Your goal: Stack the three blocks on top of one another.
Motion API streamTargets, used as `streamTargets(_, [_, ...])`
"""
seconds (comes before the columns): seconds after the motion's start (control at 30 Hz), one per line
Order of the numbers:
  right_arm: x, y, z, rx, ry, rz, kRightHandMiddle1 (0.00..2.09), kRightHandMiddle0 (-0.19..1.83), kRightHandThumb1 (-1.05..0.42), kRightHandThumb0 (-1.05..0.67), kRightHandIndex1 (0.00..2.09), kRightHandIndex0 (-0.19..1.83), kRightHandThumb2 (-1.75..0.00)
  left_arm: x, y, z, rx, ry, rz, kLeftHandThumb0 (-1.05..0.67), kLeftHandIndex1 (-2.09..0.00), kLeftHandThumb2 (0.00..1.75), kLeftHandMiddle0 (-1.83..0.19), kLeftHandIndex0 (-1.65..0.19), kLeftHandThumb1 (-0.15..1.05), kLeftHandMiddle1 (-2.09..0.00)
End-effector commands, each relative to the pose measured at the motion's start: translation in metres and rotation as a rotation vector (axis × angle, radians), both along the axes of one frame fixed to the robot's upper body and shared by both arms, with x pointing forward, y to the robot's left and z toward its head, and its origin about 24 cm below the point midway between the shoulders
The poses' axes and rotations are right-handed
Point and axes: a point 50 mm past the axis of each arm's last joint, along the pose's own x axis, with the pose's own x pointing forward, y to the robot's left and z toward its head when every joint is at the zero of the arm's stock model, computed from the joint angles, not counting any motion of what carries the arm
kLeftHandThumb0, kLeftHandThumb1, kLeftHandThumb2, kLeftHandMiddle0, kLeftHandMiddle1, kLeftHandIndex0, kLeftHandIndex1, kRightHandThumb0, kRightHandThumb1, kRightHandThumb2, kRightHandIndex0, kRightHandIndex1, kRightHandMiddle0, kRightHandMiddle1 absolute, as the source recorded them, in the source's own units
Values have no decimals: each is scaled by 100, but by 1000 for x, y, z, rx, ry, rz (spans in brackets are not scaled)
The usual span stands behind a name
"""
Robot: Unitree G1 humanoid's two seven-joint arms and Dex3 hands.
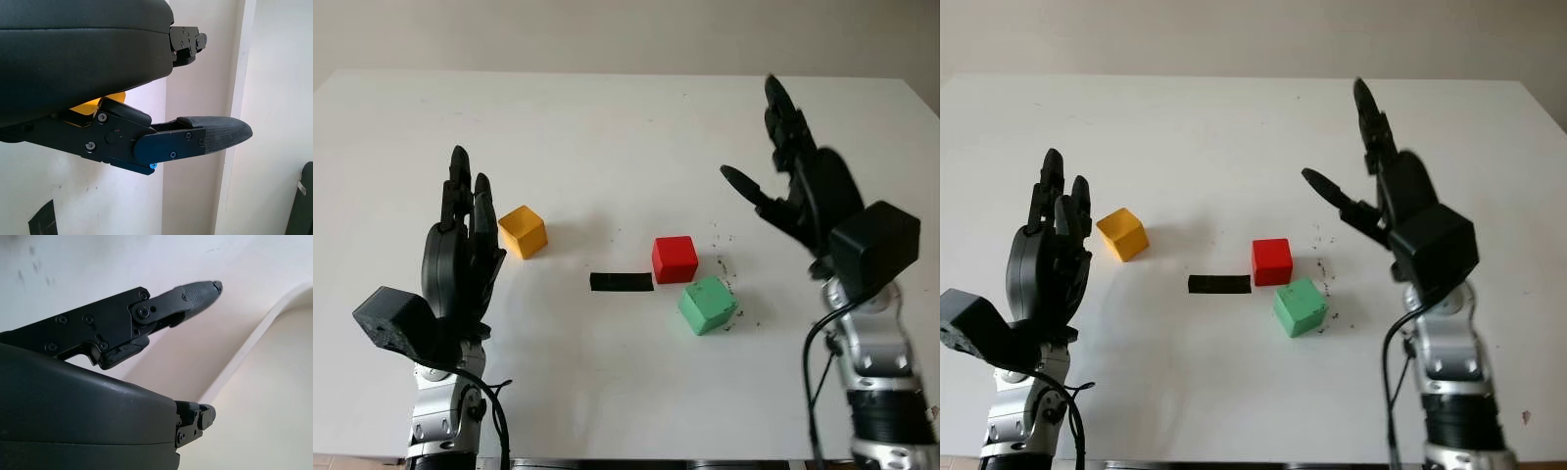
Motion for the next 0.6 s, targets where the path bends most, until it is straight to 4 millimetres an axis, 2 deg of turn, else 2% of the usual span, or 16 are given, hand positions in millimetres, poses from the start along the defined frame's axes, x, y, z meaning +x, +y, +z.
streamTargets(0.0, [1, 1, 16, -94, -8, 15, 20, 29, -88, -68, 17, 23, -4, 0, -2, 3, -1, -13, 0, -77, -6, 51, 7, 7, 105, -6])
streamTargets(0.17, [4, 1, 37, -338, 35, 17, 18, 32, -87, -70, 12, 21, -4, 0, -2, 3, 2, -17, -4, -76, -5, 51, 7, 7, 105, -5])
streamTargets(0.27, [4, 9, 48, -461, 47, 35, 18, 37, -84, -69, 10, 21, -4, -1, -3, 4, 2, -17, -3, -76, -5, 51, 7, 7, 105, -5])
streamTargets(0.47, [6, 22, 47, -631, 55, 61, 16, 42, -83, -68, 8, 21, -5, -2, -3, 4, 3, -19, -3, -76, -5, 52, 8, 8, 105, -5])
streamTargets(0.57, [6, 31, 44, -836, 4, 40, 15, 43, -87, -74, 8, 21, -7, -3, -3, 4, 4, -17, -3, -76, -5, 52, 7, 8, 105, -5])
